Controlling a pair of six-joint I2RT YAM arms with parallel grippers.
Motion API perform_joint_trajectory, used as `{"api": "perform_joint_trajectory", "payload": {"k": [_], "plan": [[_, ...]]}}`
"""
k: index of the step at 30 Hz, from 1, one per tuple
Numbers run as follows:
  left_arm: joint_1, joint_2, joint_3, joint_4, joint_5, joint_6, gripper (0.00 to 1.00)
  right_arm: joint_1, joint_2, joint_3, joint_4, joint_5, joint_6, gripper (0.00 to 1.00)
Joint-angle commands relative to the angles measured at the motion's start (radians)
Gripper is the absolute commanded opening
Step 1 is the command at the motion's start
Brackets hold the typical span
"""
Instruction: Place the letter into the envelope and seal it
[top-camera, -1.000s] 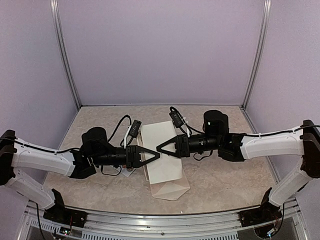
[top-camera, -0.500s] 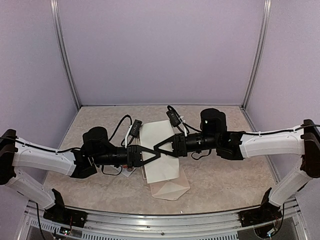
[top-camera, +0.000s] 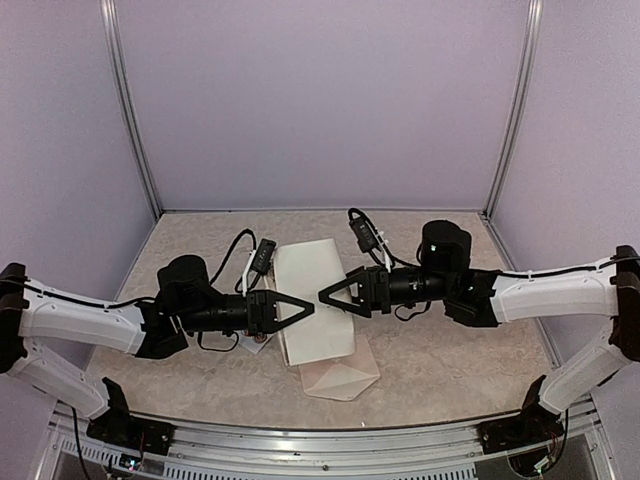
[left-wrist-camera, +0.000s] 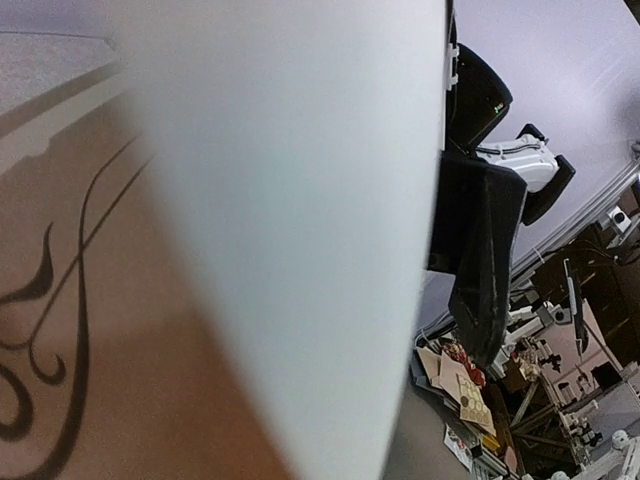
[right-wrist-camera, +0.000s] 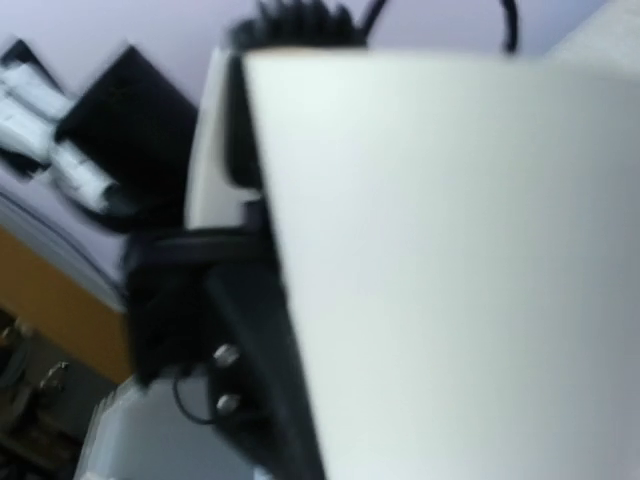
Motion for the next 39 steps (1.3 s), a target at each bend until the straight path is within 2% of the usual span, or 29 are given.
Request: {"api": "perform_joint_trajectory", "payload": {"k": [1,6,12,15,21,26,31,39], "plan": [[0.002,-0.045,-0.017,0.088,0.095,0.014,0.00,-0.034,-0.044,-0.087,0.275,-0.171,0.109,0.80],[-0.009,-0.058,0.000,0.093,0.177,0.028,0.00,-0.042,-0.041,-0.107,0.396,-0.251,0.168,0.75],[-0.023,-0.055,0.022,0.080,0.222,0.036,0.00,-0.036,0.009,-0.079,0.475,-0.341,0.219,0.53],[-0.032,-0.044,0.037,0.078,0.232,0.041,0.00,-0.019,0.041,-0.054,0.469,-0.353,0.218,0.44],[-0.037,-0.027,0.051,0.070,0.221,0.046,0.00,0.007,0.069,-0.020,0.473,-0.351,0.218,0.42],[-0.037,-0.015,0.079,-0.023,0.135,0.065,0.00,0.024,0.089,0.013,0.367,-0.312,0.167,0.28],[-0.034,-0.001,0.086,-0.052,0.069,0.066,0.01,0.032,0.108,0.034,0.298,-0.280,0.138,0.20],[-0.014,-0.005,0.072,-0.061,0.047,0.054,0.26,0.033,0.077,0.038,0.159,-0.165,0.067,0.09]]}}
